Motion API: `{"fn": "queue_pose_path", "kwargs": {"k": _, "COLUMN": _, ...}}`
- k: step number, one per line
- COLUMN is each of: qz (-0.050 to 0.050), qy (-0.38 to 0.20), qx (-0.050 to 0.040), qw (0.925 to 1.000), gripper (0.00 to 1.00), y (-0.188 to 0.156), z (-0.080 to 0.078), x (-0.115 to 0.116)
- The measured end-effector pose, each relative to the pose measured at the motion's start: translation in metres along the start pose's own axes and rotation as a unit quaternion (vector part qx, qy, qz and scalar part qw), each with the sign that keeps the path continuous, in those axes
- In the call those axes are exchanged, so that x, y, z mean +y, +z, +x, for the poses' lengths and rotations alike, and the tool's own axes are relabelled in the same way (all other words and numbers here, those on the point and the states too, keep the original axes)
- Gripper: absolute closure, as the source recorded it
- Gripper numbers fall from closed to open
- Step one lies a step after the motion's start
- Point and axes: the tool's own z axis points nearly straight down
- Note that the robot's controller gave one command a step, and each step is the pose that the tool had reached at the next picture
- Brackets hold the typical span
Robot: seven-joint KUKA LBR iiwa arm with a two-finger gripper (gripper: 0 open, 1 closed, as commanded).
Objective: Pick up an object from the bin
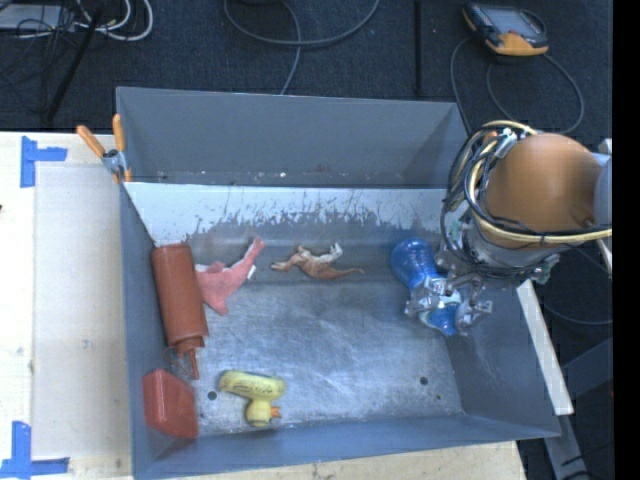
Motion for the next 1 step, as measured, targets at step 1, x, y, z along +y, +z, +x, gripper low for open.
{"fn": "queue_pose_path", "kwargs": {"k": 1, "qz": 0.003, "qy": 0.000, "qx": -0.0005, "qw": 1.0000, "gripper": 1.00, "y": -0.0151, "z": -0.0001, "x": -0.0015}}
